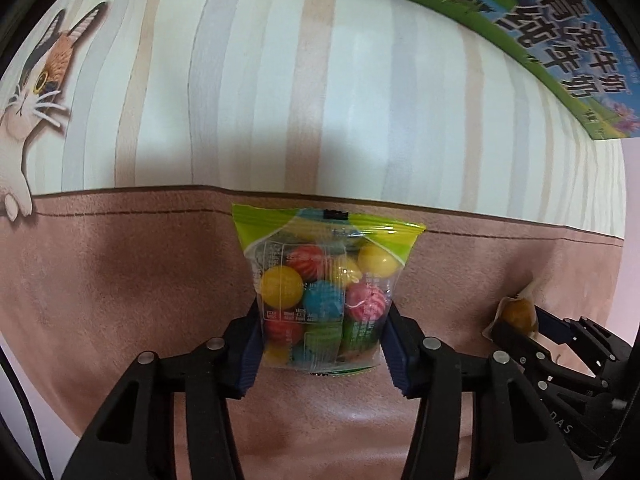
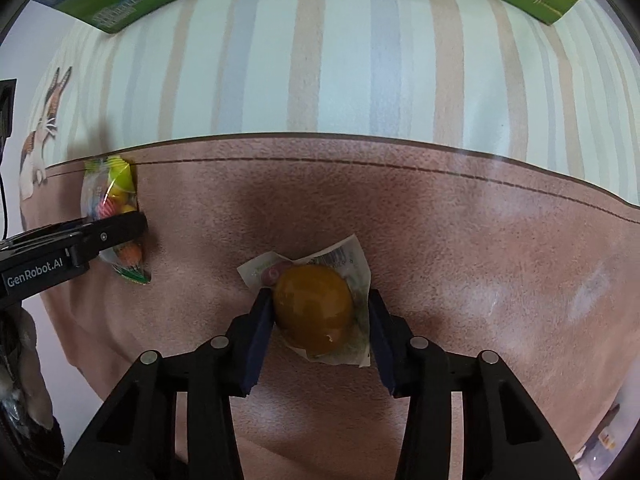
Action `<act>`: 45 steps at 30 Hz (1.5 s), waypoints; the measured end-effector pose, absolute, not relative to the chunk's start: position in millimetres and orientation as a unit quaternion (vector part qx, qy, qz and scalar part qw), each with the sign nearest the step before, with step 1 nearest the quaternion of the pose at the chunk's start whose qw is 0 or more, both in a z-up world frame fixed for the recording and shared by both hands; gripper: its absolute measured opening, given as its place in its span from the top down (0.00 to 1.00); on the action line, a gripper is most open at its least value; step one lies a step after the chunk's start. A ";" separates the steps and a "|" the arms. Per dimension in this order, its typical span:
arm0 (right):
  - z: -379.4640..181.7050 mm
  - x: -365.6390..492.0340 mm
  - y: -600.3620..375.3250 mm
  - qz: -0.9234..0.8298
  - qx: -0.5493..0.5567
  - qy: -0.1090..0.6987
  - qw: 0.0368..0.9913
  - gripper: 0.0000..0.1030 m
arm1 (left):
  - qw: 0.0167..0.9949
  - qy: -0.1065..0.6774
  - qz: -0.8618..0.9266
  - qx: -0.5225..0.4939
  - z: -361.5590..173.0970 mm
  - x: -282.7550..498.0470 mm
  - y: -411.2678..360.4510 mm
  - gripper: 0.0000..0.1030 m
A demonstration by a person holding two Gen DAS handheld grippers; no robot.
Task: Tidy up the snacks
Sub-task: 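Grasp the colourful candy bag with the left gripper while the right grasps the round cake packet, then carry both items over the box and release them inside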
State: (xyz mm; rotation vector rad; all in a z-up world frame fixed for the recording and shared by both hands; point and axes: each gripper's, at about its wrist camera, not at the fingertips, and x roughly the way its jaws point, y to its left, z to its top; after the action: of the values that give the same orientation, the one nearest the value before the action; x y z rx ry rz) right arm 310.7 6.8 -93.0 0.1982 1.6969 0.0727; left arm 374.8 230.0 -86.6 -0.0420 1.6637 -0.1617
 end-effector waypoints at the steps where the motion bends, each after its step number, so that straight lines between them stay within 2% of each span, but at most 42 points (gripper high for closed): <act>1: -89.1 306.8 5.9 0.034 0.090 0.747 0.658 0.54 | 0.670 0.738 -0.074 -0.021 -85.4 366.8 208.3 0.53; 9: -53.6 288.9 -18.2 0.053 0.113 0.727 0.675 0.54 | 0.683 0.722 -0.108 -0.028 -47.9 367.1 210.8 0.53; 13: -27.1 291.3 -32.1 0.062 0.130 0.706 0.693 0.54 | 0.698 0.702 -0.139 -0.041 -3.2 372.3 207.0 0.53; 24: 111.0 368.2 -98.6 0.071 0.166 0.599 0.780 0.54 | 0.751 0.625 -0.206 -0.059 124.3 441.0 181.0 0.53; 30: 138.4 444.3 -128.3 0.031 0.151 0.556 0.816 0.54 | 0.775 0.607 -0.173 -0.029 137.2 524.0 152.2 0.53; 36: 116.1 511.0 -151.1 -0.020 0.150 0.565 0.811 0.51 | 0.775 0.620 -0.125 0.000 120.9 582.4 148.0 0.50; 37: 108.9 518.8 -156.4 -0.031 0.159 0.570 0.806 0.46 | 0.775 0.622 -0.113 0.003 115.2 589.9 148.0 0.47; 38: 103.9 524.2 -161.1 -0.038 0.167 0.570 0.803 0.30 | 0.774 0.624 -0.107 0.004 105.9 595.3 145.6 0.33; 39: 98.8 530.8 -165.7 -0.047 0.166 0.576 0.799 0.21 | 0.773 0.626 -0.102 0.008 101.1 600.9 144.9 0.14; 40: 95.1 533.6 -168.1 -0.054 0.163 0.580 0.796 0.09 | 0.773 0.627 -0.100 0.009 92.4 602.5 143.6 0.10; 45: 84.9 535.9 -170.7 -0.075 0.139 0.593 0.789 0.04 | 0.780 0.618 -0.096 0.016 80.7 601.4 134.5 0.09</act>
State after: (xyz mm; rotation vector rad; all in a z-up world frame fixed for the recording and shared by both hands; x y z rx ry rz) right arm 535.9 -170.7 84.9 0.2986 1.2776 -0.1613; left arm 601.4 134.5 80.7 0.0344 1.3361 -0.2077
